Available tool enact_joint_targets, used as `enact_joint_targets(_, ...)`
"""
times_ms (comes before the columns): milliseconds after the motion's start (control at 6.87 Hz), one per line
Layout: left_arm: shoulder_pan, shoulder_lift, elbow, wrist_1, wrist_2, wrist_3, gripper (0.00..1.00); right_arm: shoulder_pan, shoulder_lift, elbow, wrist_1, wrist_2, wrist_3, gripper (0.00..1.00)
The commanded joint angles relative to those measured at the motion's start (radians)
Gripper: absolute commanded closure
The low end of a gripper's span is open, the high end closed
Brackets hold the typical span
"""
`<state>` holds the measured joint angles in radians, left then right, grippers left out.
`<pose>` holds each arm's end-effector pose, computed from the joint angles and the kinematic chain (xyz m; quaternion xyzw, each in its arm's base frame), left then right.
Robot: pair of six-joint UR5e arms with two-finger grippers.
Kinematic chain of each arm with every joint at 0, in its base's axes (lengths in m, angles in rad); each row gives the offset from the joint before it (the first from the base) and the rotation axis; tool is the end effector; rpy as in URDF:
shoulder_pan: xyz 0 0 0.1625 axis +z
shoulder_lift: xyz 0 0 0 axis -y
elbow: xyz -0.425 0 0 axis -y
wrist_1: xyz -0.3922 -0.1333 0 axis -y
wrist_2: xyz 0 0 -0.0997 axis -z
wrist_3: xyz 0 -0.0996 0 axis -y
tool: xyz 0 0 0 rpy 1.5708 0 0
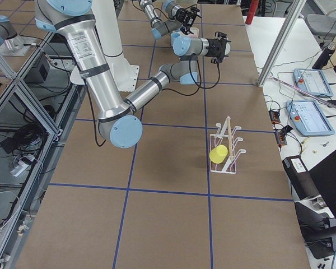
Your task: Transfer IKEA cup to right arm and place on rack
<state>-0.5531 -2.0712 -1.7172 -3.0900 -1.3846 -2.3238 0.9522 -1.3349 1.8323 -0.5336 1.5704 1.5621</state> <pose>0.3815 -0.4139 0.1616 -0.0444 0.8795 -0.3488 0.3207 -0.2087 -0.5231 0.2926 0.3210 -0.6155 0.3272 0.6411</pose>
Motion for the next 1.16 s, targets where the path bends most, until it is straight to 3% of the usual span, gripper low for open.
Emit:
enact_joint_targets(0, -0.021, 0.006, -0.125, 0.244, -0.040, 0.124, 0.00, 0.068, -0.142, 0.021, -0.003, -0.001, -0.214, 1.00)
enact_joint_targets(291, -0.041, 0.013, -0.198, 0.437, -0.074, 0.261, 0.00, 0.129, -0.164, 0.054, -0.154, -0.027, -0.411, 1.00)
enact_joint_targets(437, -0.047, 0.031, -0.218, 0.474, -0.080, 0.300, 0.00, 0.135, -0.179, 0.082, -0.237, -0.067, -0.472, 1.00)
enact_joint_targets(728, -0.121, 0.077, -0.278, 0.618, -0.196, 0.476, 0.00, 0.132, -0.210, 0.082, -0.294, -0.146, -0.526, 1.00)
enact_joint_targets(1019, -0.137, 0.098, -0.282, 0.643, -0.214, 0.524, 0.00, 0.108, -0.207, 0.067, -0.358, -0.184, -0.566, 1.00)
